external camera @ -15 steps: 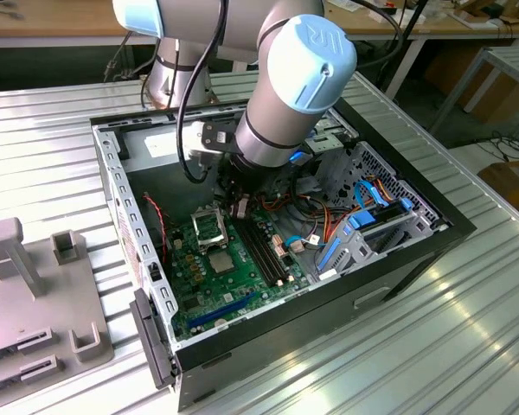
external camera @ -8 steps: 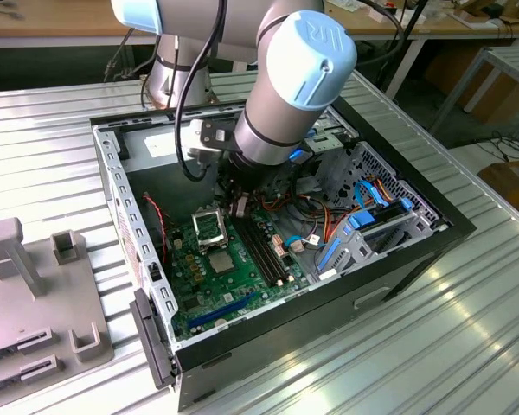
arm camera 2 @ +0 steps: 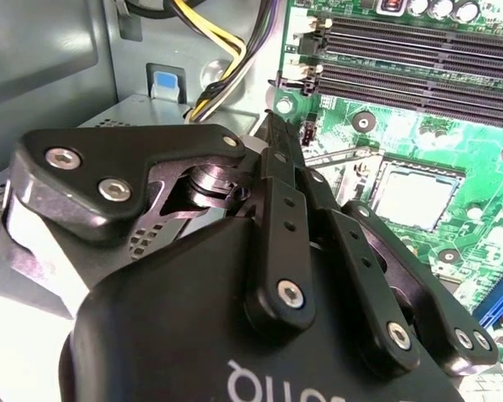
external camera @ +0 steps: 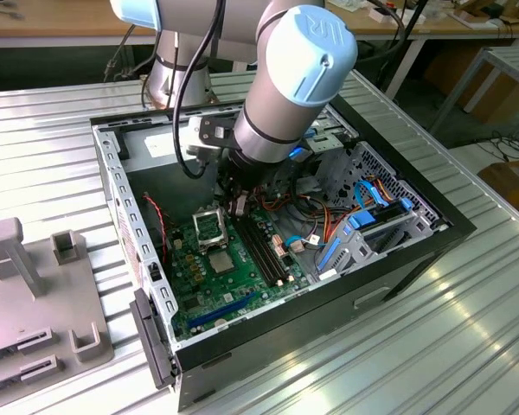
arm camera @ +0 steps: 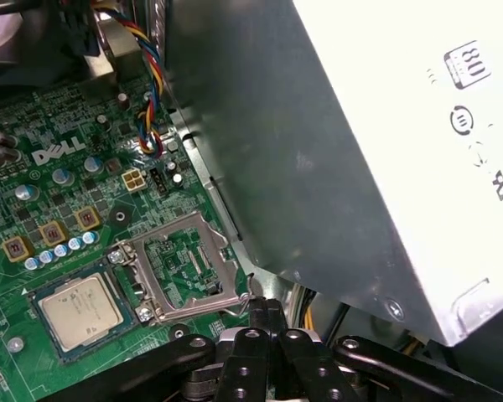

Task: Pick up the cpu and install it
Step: 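Close the cpu cover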

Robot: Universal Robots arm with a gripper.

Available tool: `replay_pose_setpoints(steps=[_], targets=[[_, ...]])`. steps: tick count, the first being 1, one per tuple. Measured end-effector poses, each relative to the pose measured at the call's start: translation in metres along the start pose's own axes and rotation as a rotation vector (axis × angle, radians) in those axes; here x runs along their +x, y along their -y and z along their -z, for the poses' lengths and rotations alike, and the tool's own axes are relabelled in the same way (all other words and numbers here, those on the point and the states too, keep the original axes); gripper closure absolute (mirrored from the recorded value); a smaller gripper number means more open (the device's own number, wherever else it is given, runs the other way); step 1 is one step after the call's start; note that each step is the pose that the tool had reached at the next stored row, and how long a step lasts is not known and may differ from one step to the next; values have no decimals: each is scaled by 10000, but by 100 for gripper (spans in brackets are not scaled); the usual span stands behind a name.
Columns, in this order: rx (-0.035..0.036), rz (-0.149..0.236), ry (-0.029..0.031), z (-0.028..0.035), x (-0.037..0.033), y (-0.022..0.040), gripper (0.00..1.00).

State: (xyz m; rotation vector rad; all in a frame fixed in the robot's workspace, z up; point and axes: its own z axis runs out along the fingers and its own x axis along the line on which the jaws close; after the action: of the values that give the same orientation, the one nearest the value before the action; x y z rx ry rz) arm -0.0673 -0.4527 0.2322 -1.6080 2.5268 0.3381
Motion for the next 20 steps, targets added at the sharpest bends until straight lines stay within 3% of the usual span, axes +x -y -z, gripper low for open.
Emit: replay_pose_setpoints(steps=[20], targets=[[1,0,-1,66,26,-28,89]])
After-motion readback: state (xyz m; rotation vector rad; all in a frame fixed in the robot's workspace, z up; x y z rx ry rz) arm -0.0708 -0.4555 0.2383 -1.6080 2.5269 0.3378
